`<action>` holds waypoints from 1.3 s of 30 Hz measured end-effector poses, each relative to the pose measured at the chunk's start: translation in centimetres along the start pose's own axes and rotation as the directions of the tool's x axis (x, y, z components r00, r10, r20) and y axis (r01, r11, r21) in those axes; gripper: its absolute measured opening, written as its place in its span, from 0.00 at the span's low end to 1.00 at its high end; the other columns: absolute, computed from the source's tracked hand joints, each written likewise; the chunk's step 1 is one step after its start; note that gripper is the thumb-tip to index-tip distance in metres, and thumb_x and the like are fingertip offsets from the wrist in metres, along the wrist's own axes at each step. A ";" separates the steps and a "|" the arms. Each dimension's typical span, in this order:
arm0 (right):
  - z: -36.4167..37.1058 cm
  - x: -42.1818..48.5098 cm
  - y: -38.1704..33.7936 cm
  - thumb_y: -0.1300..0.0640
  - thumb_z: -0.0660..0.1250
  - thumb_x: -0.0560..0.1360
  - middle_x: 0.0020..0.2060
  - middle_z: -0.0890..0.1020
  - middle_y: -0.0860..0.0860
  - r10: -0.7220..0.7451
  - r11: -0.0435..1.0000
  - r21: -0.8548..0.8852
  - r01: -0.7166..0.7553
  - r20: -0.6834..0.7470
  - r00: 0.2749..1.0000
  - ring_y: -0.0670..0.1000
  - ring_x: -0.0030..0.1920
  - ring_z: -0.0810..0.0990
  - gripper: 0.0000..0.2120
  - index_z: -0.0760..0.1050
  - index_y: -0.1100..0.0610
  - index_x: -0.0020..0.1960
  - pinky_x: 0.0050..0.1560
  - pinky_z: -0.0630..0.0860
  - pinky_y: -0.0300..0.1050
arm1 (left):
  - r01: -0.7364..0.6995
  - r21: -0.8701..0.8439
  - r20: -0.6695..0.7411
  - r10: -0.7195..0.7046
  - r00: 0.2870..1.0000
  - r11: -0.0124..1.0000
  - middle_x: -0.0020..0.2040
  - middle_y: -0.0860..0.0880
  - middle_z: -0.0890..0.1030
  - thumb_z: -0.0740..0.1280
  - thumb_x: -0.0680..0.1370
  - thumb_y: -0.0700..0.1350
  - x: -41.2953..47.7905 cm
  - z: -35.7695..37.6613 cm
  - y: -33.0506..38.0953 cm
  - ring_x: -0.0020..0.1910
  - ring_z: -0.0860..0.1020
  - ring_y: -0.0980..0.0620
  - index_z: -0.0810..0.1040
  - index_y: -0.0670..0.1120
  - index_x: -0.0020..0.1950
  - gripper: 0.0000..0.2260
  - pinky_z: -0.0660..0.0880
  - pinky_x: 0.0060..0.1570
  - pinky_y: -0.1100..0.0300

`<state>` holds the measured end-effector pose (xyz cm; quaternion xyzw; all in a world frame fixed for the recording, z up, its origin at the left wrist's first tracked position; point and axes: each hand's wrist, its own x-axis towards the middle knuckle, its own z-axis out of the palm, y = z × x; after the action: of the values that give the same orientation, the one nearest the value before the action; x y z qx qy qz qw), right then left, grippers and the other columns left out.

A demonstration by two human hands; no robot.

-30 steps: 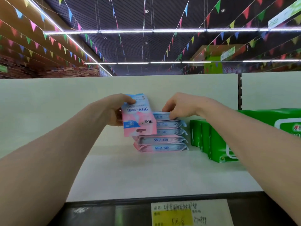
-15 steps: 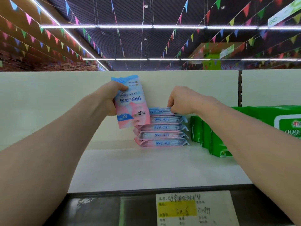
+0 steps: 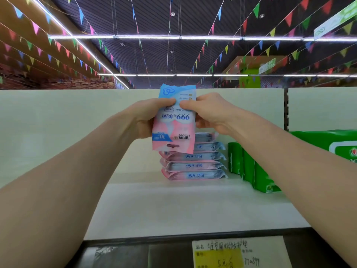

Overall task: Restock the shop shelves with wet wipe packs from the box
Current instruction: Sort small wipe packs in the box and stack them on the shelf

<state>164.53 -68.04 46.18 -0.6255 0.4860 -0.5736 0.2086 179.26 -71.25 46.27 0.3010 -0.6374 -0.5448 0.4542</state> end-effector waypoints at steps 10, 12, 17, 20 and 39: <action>-2.7 0.5 0.8 0.59 0.70 0.74 0.37 0.80 0.55 0.177 0.940 0.317 -0.123 -0.147 0.973 0.47 0.30 0.80 0.06 0.74 0.59 0.46 0.29 0.79 0.38 | 0.045 0.087 -0.231 -0.024 0.973 0.995 0.33 0.46 0.82 0.70 0.76 0.42 0.5 -2.4 0.0 0.26 0.78 0.55 0.77 0.42 0.48 0.05 0.78 0.30 0.64; -3.3 0.4 1.3 0.62 0.69 0.75 0.36 0.80 0.54 0.201 0.959 0.227 -0.168 -0.133 0.970 0.47 0.30 0.79 0.03 0.75 0.60 0.45 0.30 0.79 0.39 | 0.042 0.080 -0.283 -0.017 0.959 0.996 0.36 0.45 0.81 0.71 0.75 0.41 0.8 -2.0 -0.3 0.24 0.77 0.55 0.77 0.41 0.47 0.05 0.77 0.26 0.65; -3.6 -0.1 2.5 0.66 0.67 0.74 0.35 0.81 0.56 0.221 0.970 -0.074 -0.230 -0.117 0.968 0.48 0.32 0.79 0.04 0.77 0.64 0.49 0.36 0.81 0.40 | 0.044 0.139 -0.356 0.008 0.934 0.989 0.52 0.40 0.79 0.71 0.75 0.37 1.5 -1.4 -1.1 0.41 0.79 0.49 0.75 0.39 0.50 0.07 0.81 0.35 0.59; -3.6 -0.4 2.4 0.66 0.67 0.75 0.33 0.80 0.56 0.197 0.965 -0.150 -0.217 -0.138 0.971 0.47 0.28 0.77 0.05 0.76 0.65 0.51 0.30 0.77 0.37 | 0.028 0.136 -0.356 0.023 0.934 0.990 0.60 0.40 0.75 0.71 0.74 0.35 1.4 -1.3 -1.4 0.55 0.78 0.44 0.73 0.41 0.62 0.17 0.80 0.44 0.53; -3.0 -0.5 2.7 0.59 0.70 0.74 0.33 0.80 0.55 0.044 0.925 -0.374 -0.073 -0.084 0.995 0.49 0.31 0.76 0.07 0.76 0.57 0.52 0.24 0.68 0.39 | 0.052 0.256 -0.279 0.022 0.960 0.965 0.62 0.42 0.75 0.71 0.75 0.40 0.7 -1.1 -1.5 0.57 0.76 0.45 0.75 0.45 0.52 0.07 0.77 0.56 0.48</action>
<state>160.80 -67.91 44.50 -0.6175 0.6128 -0.4861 0.0836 179.82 -72.62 44.98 0.4367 -0.6306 -0.4117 0.4921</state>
